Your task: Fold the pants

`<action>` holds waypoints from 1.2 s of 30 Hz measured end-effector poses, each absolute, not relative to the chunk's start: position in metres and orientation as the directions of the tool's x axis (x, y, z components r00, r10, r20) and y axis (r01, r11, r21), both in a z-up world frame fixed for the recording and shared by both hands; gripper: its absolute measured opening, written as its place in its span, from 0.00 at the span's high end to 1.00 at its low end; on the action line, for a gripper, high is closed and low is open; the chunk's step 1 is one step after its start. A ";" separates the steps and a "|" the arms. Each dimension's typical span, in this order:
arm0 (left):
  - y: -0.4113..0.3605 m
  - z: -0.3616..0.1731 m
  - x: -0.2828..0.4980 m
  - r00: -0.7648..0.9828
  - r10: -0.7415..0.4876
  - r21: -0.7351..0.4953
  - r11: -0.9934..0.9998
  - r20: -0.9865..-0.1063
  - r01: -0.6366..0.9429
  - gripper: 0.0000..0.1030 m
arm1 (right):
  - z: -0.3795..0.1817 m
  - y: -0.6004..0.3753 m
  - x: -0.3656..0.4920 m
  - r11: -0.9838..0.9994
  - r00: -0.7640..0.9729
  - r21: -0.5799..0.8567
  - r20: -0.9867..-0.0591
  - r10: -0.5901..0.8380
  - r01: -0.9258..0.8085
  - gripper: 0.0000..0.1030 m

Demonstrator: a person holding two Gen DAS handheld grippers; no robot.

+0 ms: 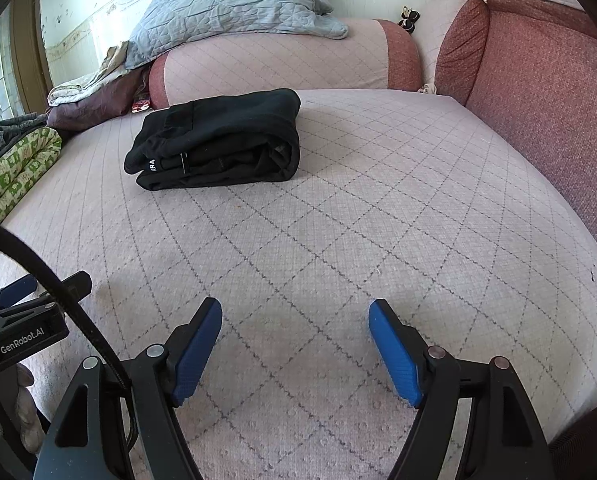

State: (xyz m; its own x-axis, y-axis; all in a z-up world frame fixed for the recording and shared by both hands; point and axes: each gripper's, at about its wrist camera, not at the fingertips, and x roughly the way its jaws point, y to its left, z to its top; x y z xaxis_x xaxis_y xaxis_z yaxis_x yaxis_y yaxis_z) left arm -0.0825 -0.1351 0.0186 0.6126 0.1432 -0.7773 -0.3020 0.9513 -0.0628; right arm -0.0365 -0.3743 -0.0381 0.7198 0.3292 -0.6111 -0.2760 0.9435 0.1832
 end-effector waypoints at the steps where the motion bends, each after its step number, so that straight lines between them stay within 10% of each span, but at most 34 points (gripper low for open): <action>1: -0.133 0.023 -0.082 0.617 0.117 -0.092 0.951 -0.778 -0.297 0.09 | -0.037 -0.374 -0.037 0.943 0.720 0.186 -0.611 0.330 -0.276 0.22; 14: -0.060 0.064 0.051 0.593 -0.130 -0.348 0.898 -0.795 -0.270 0.09 | 0.050 -0.398 0.055 0.869 0.614 0.383 -0.616 0.494 -0.314 0.16; 27: -0.061 0.007 0.137 0.536 -0.328 -0.494 0.846 -0.778 -0.199 0.11 | -0.013 -0.359 0.218 0.690 0.433 0.677 -0.558 0.708 -0.256 0.21; 30: -0.073 0.004 0.142 0.531 -0.305 -0.458 0.870 -0.791 -0.184 0.30 | -0.027 -0.339 0.232 0.648 0.372 0.709 -0.543 0.753 -0.278 0.39; 36: -0.074 0.011 0.150 0.545 -0.362 -0.525 0.833 -0.756 -0.175 0.38 | -0.011 -0.340 0.232 0.635 0.389 0.705 -0.515 0.764 -0.315 0.65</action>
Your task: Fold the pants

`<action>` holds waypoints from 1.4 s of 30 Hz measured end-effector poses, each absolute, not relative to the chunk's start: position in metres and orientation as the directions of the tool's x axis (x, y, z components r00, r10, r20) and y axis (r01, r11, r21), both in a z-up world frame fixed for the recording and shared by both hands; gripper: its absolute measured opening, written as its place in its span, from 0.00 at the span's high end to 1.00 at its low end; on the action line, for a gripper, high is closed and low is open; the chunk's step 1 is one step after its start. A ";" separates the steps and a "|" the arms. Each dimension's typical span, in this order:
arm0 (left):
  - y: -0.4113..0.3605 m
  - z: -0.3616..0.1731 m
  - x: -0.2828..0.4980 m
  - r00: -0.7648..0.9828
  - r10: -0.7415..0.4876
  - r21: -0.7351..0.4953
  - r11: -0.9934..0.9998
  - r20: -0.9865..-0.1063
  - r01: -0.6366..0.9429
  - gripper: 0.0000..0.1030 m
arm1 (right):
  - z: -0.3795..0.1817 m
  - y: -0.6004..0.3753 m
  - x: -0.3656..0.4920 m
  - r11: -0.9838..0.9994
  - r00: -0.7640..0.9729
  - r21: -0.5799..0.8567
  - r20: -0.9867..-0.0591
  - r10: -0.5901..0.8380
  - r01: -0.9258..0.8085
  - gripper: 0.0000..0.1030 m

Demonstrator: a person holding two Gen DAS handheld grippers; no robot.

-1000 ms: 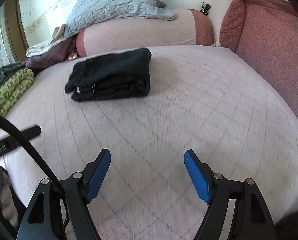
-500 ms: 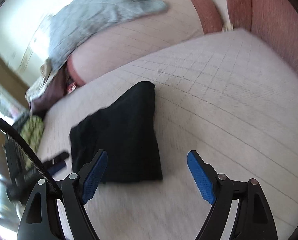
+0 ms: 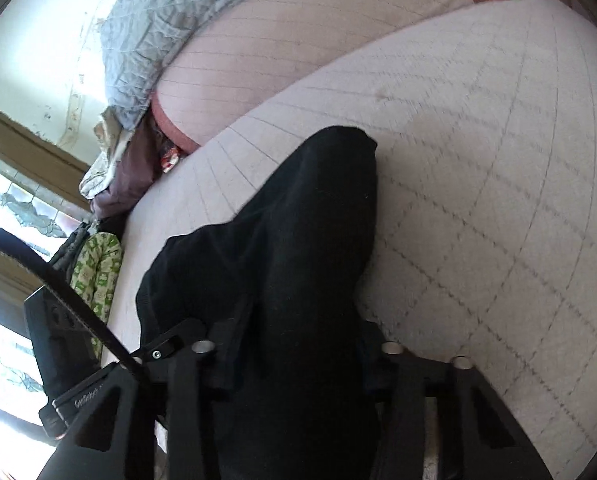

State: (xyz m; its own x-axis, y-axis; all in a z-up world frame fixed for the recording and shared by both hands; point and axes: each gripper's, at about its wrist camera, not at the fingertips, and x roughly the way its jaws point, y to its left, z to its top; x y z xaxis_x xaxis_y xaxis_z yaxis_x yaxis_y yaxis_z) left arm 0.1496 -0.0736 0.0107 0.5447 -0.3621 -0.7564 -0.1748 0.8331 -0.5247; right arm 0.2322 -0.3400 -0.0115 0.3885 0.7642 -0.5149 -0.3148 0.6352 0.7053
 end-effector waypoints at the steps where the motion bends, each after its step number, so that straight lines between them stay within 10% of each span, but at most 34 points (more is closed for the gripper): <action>1: -0.075 0.011 0.150 0.546 -0.365 -0.527 0.832 -0.754 -0.172 0.38 | -0.007 -0.344 0.230 0.622 0.395 0.717 -0.497 0.773 -0.315 0.69; 6: -0.082 0.002 0.161 0.530 -0.351 -0.508 0.842 -0.772 -0.182 0.35 | 0.001 -0.346 0.229 0.682 0.442 0.653 -0.532 0.722 -0.328 0.69; 12: -0.067 0.029 0.155 0.579 -0.383 -0.549 0.825 -0.719 -0.136 0.35 | 0.002 -0.354 0.227 0.812 0.538 0.517 -0.618 0.574 -0.271 0.44; 21: -0.060 0.039 0.150 0.632 -0.414 -0.612 0.781 -0.656 -0.123 0.35 | 0.038 -0.377 0.207 0.622 0.554 0.678 -0.366 0.747 -0.391 0.44; 30: -0.074 0.006 0.156 0.566 -0.364 -0.525 0.838 -0.740 -0.148 0.34 | -0.018 -0.355 0.291 0.548 0.464 0.797 -0.397 0.792 -0.253 0.42; 42: -0.087 0.053 0.092 0.647 -0.188 -0.348 0.929 -0.739 -0.128 0.34 | 0.044 -0.410 0.206 0.573 0.580 0.773 -0.344 0.738 -0.271 0.30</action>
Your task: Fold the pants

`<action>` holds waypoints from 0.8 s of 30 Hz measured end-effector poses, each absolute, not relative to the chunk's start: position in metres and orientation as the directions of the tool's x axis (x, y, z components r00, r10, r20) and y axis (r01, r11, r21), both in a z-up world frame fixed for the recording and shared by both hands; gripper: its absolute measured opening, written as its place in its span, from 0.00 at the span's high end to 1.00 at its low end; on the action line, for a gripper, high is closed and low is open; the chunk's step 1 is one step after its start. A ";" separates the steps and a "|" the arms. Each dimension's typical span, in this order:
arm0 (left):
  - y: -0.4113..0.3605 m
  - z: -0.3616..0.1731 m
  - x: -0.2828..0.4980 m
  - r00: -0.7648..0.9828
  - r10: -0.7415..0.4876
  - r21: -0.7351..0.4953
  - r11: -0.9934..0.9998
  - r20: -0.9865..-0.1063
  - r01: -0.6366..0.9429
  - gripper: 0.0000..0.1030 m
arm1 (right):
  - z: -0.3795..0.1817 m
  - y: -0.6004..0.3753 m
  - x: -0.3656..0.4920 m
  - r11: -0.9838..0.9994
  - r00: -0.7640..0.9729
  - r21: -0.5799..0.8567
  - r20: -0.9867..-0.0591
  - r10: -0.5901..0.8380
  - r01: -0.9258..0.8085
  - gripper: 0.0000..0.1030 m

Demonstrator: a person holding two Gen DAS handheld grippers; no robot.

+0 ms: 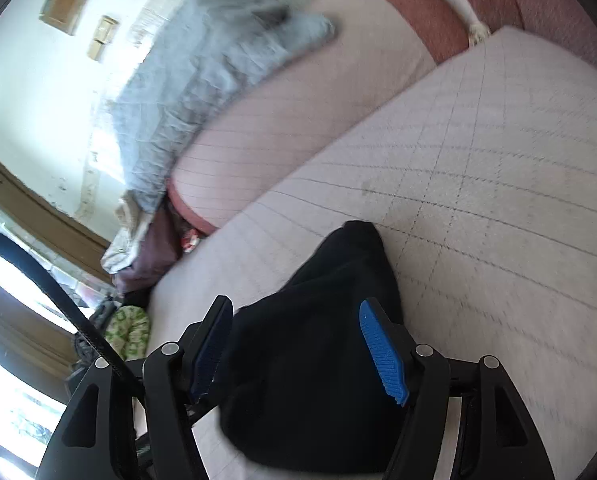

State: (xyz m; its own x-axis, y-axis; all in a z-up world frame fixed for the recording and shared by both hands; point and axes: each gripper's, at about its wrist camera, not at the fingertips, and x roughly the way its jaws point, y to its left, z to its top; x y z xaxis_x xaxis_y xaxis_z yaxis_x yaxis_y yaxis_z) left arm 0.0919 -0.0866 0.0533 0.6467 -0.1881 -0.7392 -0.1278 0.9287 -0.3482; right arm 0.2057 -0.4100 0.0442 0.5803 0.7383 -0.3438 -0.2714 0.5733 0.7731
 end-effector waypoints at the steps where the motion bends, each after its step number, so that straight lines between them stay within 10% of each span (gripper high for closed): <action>1: -0.090 0.060 0.084 0.657 -0.171 -0.329 0.936 -0.735 -0.124 0.34 | 0.054 -0.416 0.191 0.570 0.591 0.769 -0.325 0.739 -0.289 0.29; 24: -0.144 0.059 -0.069 0.729 0.208 0.029 0.968 -0.652 -0.250 0.05 | -0.016 -0.417 0.014 0.824 0.623 0.495 -0.561 0.545 -0.275 0.18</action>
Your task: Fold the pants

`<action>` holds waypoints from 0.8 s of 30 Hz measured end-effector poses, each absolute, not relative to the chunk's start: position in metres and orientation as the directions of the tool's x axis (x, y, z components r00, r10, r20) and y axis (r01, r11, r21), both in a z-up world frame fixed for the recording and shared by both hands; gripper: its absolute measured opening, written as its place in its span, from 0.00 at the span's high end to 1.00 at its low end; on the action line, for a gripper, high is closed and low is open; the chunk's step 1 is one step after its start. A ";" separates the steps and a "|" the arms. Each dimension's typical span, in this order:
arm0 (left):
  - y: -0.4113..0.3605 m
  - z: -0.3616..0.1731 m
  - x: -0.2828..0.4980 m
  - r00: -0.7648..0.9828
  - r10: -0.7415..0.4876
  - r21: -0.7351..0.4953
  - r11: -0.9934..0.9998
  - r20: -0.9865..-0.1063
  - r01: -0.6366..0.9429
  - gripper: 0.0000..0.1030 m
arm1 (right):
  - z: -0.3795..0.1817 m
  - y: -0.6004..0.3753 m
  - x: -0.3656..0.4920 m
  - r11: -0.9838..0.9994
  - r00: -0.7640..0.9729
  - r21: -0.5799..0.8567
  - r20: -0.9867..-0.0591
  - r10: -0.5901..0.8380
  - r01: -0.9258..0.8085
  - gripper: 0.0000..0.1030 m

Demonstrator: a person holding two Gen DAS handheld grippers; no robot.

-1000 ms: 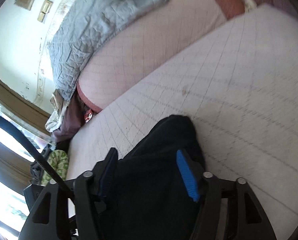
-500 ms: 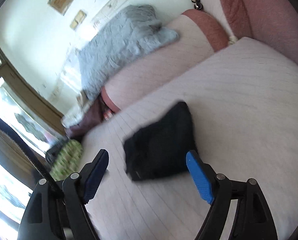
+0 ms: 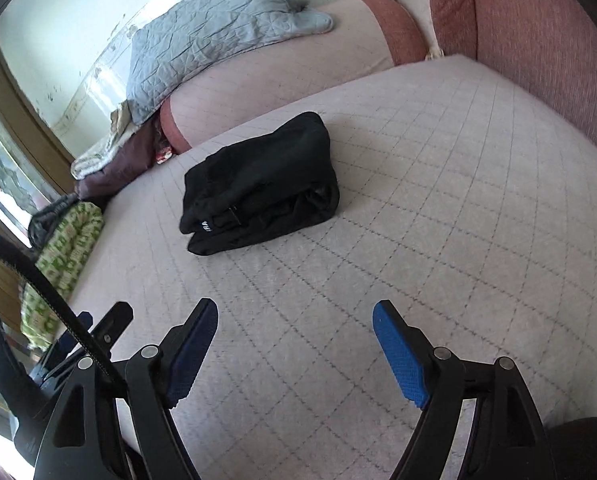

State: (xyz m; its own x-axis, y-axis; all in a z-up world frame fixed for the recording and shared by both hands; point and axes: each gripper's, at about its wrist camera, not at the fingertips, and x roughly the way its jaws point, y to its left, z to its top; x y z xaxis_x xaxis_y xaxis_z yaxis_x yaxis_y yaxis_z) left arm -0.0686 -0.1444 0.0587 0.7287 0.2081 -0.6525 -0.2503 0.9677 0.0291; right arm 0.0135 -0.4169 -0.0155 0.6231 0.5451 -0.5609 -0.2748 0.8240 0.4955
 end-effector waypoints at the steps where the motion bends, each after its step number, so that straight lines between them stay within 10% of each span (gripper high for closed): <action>1: -0.147 0.058 -0.069 0.729 0.209 0.032 0.968 -0.652 -0.248 0.05 | -0.017 -0.415 0.014 0.826 0.619 0.493 -0.568 0.543 -0.272 0.18; 24: -0.134 0.011 -0.045 0.614 0.115 -0.032 0.974 -0.781 -0.223 0.05 | -0.025 -0.396 0.019 0.880 0.645 0.394 -0.606 0.466 -0.266 0.17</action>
State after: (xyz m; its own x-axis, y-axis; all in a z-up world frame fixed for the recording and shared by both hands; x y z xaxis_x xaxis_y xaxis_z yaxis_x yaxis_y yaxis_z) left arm -0.0454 -0.1336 0.0112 0.6140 0.1145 -0.7809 -0.2226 0.9744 -0.0321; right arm 0.0187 -0.3961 -0.0245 0.6446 0.4665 -0.6057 -0.2661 0.8796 0.3942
